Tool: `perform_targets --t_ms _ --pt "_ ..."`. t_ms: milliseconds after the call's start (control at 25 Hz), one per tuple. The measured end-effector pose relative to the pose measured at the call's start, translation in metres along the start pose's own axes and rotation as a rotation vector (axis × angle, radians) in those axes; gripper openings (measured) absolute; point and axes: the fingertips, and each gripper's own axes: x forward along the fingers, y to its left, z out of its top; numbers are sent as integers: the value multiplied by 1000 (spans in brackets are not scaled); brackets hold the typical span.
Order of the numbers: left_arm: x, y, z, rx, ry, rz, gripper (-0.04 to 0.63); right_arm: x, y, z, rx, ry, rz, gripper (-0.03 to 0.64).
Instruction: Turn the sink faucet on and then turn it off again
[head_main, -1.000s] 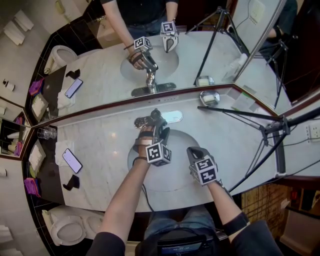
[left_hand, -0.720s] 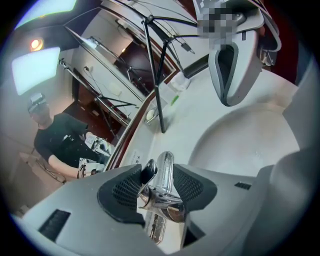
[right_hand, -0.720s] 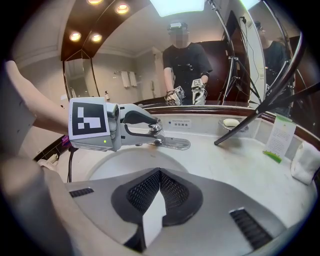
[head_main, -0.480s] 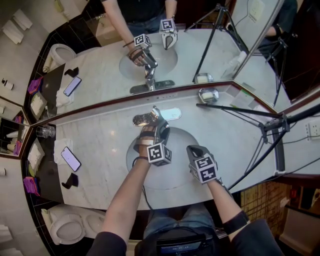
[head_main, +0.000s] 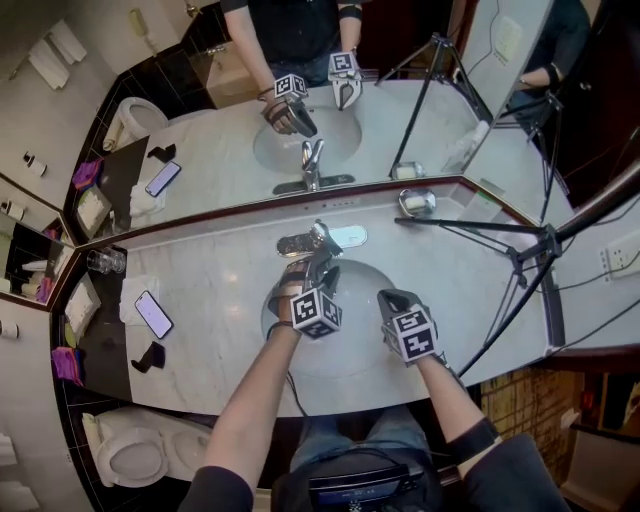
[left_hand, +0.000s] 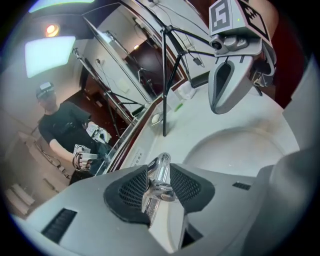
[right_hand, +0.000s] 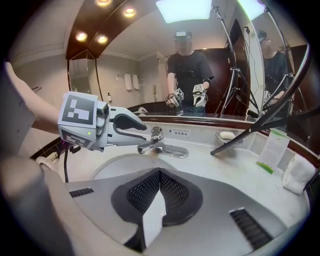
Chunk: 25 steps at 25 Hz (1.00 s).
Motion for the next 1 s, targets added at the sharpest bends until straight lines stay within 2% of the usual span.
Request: perform_targets --t_ms 120,240,400,600,680,840,1000 --pt "-27 6 -3 -70 0 24 97 -6 2 8 -14 -16 -3 17" --pt "-58 9 -9 -186 -20 27 16 -17 14 21 -29 -34 1 17" --pt "-100 6 -23 -418 -72 -20 2 -30 28 33 -47 -58 4 17" --pt "-158 25 -36 -737 -169 26 0 -47 30 39 -51 -77 -12 17" --pt "-176 28 -46 -829 -197 53 0 -53 28 38 -49 -84 -18 17" --pt "-201 25 -69 -955 -211 80 0 -66 25 35 -36 -91 -34 17" --pt "-221 17 -82 -1018 -198 98 0 -75 20 26 -24 -98 -39 17"
